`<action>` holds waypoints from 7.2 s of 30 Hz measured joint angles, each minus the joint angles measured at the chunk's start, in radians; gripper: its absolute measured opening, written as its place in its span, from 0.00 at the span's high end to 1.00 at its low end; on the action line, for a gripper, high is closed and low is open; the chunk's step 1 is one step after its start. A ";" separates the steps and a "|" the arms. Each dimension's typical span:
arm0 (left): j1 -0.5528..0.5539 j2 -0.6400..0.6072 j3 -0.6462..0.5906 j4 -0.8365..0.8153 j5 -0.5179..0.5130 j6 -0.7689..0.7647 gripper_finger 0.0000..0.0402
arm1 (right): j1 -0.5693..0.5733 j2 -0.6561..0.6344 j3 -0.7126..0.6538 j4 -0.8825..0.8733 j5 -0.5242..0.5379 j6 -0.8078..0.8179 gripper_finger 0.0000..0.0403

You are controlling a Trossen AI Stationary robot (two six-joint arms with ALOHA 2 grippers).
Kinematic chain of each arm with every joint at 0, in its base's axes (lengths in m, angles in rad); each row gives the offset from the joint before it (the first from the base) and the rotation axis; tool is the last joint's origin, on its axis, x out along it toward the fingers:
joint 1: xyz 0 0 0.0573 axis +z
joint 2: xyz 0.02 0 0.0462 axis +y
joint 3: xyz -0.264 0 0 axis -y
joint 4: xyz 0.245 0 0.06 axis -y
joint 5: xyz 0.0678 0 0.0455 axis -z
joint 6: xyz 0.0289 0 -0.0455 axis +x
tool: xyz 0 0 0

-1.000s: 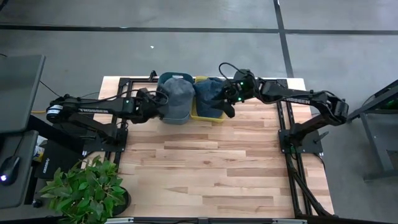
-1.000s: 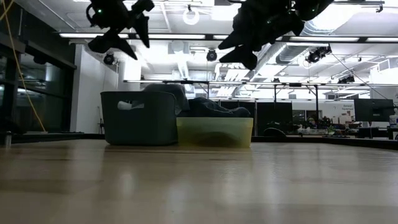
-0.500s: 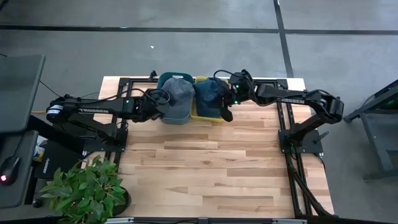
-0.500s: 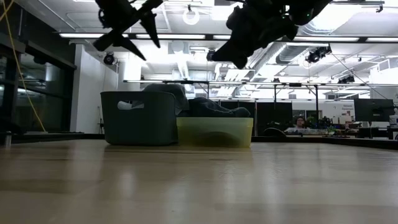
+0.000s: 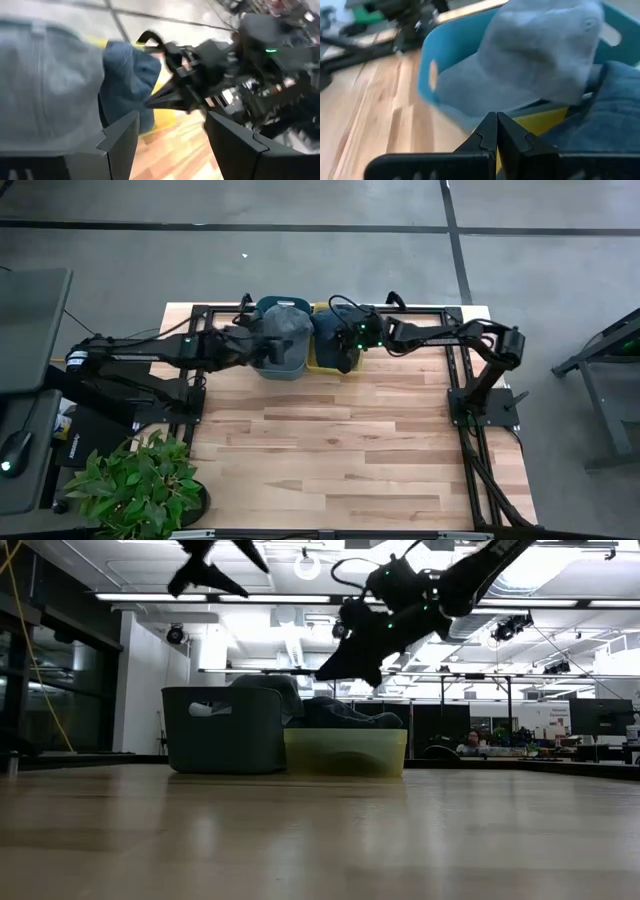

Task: Pick & Place hat
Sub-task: Put the gray cap into the blue bin, then return to Home Position

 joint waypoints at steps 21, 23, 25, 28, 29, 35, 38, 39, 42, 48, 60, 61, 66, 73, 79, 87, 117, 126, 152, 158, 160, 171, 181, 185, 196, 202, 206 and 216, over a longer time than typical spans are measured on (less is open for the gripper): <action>0.000 -0.178 0.000 0.145 0.312 0.630 0.44 | 0.030 0.196 0.058 0.237 0.294 0.362 1.00; 0.000 -0.186 -0.001 0.138 0.324 0.636 0.44 | 0.035 0.215 0.104 0.232 0.296 0.352 1.00; 0.001 -0.192 -0.001 0.136 0.335 0.638 0.44 | 0.036 0.233 0.156 0.172 0.314 0.342 1.00; 0.000 -0.204 -0.001 0.122 0.342 0.641 0.44 | 0.035 0.261 0.221 0.085 0.358 0.334 1.00; 0.000 -0.205 -0.001 0.120 0.344 0.641 0.44 | 0.034 0.274 0.242 0.080 0.363 0.327 1.00; 0.000 -0.211 -0.001 0.078 0.384 0.634 0.44 | 0.030 0.351 0.371 0.056 0.344 0.309 1.00; 0.000 -0.208 -0.001 0.064 0.400 0.632 0.44 | 0.028 0.413 0.449 0.006 0.324 0.309 1.00; 0.000 -0.208 -0.001 0.067 0.411 0.631 0.44 | 0.029 0.435 0.475 -0.015 0.323 0.309 1.00; 0.000 -0.210 -0.001 0.069 0.421 0.630 0.44 | 0.027 0.488 0.543 -0.088 0.319 0.338 1.00; 0.000 -0.209 -0.001 0.068 0.423 0.628 0.44 | 0.017 0.544 0.611 -0.217 0.322 0.413 1.00; 0.000 -0.209 -0.001 0.065 0.423 0.629 0.44 | 0.012 0.469 0.609 -0.279 0.303 0.386 1.00; 0.000 -0.209 -0.001 0.066 0.422 0.629 0.44 | 0.012 0.461 0.609 -0.285 0.303 0.385 1.00; 0.000 -0.209 -0.001 0.070 0.422 0.629 0.44 | 0.012 0.421 0.609 -0.329 0.329 0.370 1.00; 0.000 -0.209 -0.001 0.065 0.414 0.625 0.44 | 0.012 0.353 0.608 -0.442 0.346 0.344 1.00; 0.000 -0.221 -0.001 0.021 0.370 0.620 0.44 | 0.038 0.245 0.608 -0.561 0.308 0.211 1.00; 0.000 -0.275 -0.001 -0.073 0.305 0.605 0.44 | 0.109 0.086 0.608 -0.629 0.226 0.081 1.00; 0.000 -0.760 -0.486 0.100 0.361 0.546 0.44 | 0.356 -0.506 -0.023 -0.275 0.422 0.284 1.00; 0.000 -0.864 -0.640 0.231 0.429 0.498 0.44 | 0.487 -0.771 -0.248 -0.163 0.666 0.340 1.00; 0.000 -0.952 -1.021 0.749 0.394 0.341 0.44 | 0.702 -0.799 -0.669 0.563 0.944 0.273 1.00; 0.000 -0.952 -1.022 0.750 0.371 0.345 0.44 | 0.701 -0.881 -0.780 0.708 0.968 0.197 1.00; 0.000 -0.952 -1.022 0.746 0.367 0.345 0.44 | 0.701 -0.944 -0.818 0.722 0.975 0.176 1.00; 0.000 -0.952 -1.022 0.687 0.275 0.318 0.44 | 0.701 -1.293 -0.923 0.529 0.981 0.086 1.00; 0.000 -0.951 -1.022 0.682 0.274 0.318 0.44 | 0.701 -1.580 -0.984 0.337 0.965 0.055 1.00; 0.000 -0.951 -1.022 0.682 0.274 0.318 0.44 | 0.701 -1.677 -0.983 0.229 0.953 0.047 1.00; 0.000 -0.948 -1.022 0.572 0.279 0.434 0.44 | 0.637 -1.688 -0.983 -0.041 0.874 0.067 1.00; 0.000 -0.949 -1.022 0.571 0.280 0.565 0.44 | 0.528 -1.686 -0.983 -0.214 0.726 0.096 1.00; 0.000 -0.949 -1.022 0.566 0.281 0.607 0.44 | 0.466 -1.686 -0.983 -0.237 0.628 0.069 1.00; 0.000 -0.949 -1.022 0.489 0.418 0.846 0.44 | 0.430 -1.665 -0.979 -0.271 0.452 0.032 1.00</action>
